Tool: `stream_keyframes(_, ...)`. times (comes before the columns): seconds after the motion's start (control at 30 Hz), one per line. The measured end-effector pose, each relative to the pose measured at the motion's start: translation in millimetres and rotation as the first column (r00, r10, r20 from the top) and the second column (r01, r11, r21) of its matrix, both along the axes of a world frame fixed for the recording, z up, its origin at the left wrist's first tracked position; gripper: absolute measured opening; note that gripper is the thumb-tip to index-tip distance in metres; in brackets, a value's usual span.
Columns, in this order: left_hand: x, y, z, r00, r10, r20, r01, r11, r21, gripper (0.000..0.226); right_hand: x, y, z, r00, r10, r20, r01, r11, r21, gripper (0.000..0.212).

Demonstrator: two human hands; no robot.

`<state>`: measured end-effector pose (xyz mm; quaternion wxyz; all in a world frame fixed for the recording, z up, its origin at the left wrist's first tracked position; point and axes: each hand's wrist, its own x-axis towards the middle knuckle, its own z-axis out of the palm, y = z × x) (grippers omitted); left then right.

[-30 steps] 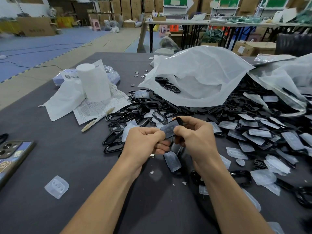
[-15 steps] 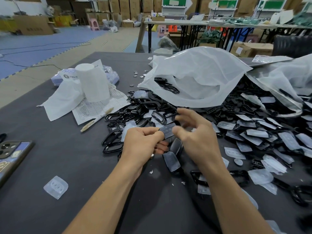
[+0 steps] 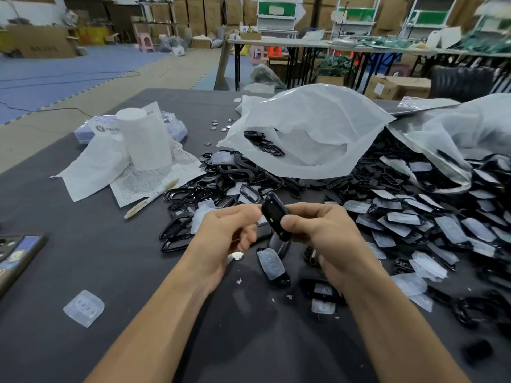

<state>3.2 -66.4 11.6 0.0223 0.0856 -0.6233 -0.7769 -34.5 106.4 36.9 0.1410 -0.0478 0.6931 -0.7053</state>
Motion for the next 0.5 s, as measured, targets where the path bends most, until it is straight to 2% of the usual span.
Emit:
stream_keyframes(0.07, 1.3, 3.0, 3.0, 0.999, -0.026, -0.03, 0.024, 0.999, -0.037, 0.013, 2.6, 0.0, 1.7, 0.998, 0.016, 0.063, -0.013, 0.999, -0.051, 0.016)
stream_keyframes(0.2, 0.7, 4.6, 2.2, 0.999, -0.034, -0.04, 0.031, 0.997, -0.076, 0.042, 6.1, 0.6, 2.4, 0.995, 0.068, 0.074, -0.065, 0.997, -0.045, 0.021)
stream_keyframes(0.3, 1.1, 4.2, 2.0, 0.997, -0.06, -0.039, 0.057, 0.997, -0.057, 0.046, 4.8, 2.1, 0.2, 0.986, 0.102, 0.13, -0.088, 0.99, -0.109, 0.023)
stream_keyframes(0.4, 0.6, 2.4, 0.3, 0.997, -0.074, -0.04, 0.072, 0.997, -0.042, 0.043, 5.3, 3.4, -0.1, 0.962, 0.177, 0.207, -0.127, 0.964, -0.235, 0.018)
stream_keyframes(0.47, 0.1, 4.2, -2.8, 0.999, -0.036, -0.035, 0.035, 0.999, -0.026, 0.03, 5.9, 5.1, -1.1, 0.966, 0.15, 0.213, -0.111, 0.976, -0.185, 0.017)
stream_keyframes(0.5, -0.6, 5.6, -4.6, 0.999, -0.002, -0.036, 0.001, 1.0, -0.019, 0.022, 3.7, 8.9, -1.3, 0.979, 0.103, 0.173, -0.087, 0.991, -0.099, 0.02)
